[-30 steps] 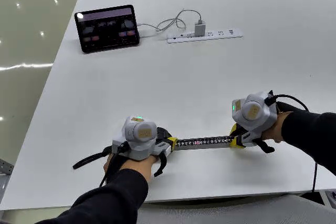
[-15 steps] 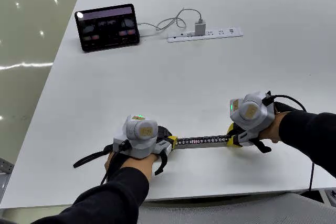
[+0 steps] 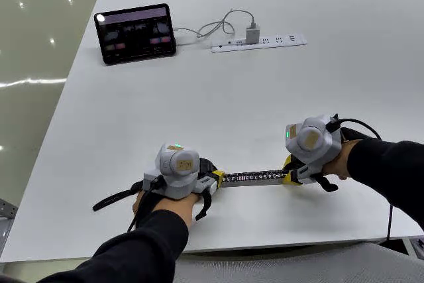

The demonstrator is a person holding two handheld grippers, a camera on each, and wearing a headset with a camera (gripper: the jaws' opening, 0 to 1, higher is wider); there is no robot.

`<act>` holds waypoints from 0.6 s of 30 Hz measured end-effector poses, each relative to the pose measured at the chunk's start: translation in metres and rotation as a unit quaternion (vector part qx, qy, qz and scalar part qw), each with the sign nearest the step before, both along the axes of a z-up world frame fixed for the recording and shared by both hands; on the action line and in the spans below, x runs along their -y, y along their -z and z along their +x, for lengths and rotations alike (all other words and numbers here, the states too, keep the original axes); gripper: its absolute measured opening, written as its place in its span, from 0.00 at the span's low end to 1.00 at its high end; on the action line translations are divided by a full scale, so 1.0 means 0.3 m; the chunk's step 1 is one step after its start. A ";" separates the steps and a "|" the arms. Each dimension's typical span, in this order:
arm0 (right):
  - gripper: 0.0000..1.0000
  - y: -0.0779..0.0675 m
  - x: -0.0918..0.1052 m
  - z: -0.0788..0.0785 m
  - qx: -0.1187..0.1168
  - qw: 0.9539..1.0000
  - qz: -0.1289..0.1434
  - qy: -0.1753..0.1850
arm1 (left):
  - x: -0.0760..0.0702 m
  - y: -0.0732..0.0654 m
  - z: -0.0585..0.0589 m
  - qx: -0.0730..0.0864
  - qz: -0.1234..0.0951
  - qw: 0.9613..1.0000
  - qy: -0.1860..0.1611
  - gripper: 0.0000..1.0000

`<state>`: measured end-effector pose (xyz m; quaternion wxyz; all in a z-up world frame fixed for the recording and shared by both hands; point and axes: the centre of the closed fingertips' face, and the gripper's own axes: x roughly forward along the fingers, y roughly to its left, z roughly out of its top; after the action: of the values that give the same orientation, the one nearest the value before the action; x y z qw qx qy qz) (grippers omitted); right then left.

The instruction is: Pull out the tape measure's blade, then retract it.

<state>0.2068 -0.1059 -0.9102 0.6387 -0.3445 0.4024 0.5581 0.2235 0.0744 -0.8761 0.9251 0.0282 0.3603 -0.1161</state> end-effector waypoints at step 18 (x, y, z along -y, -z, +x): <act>0.10 0.002 -0.038 0.000 0.005 1.000 -0.001 -0.008 | -0.001 0.001 0.002 0.001 0.001 1.000 -0.001 0.61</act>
<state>0.2068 -0.0944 -0.9108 0.6355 -0.3513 0.3973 0.5612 0.2240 0.0747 -0.8765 0.9254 0.0292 0.3599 -0.1151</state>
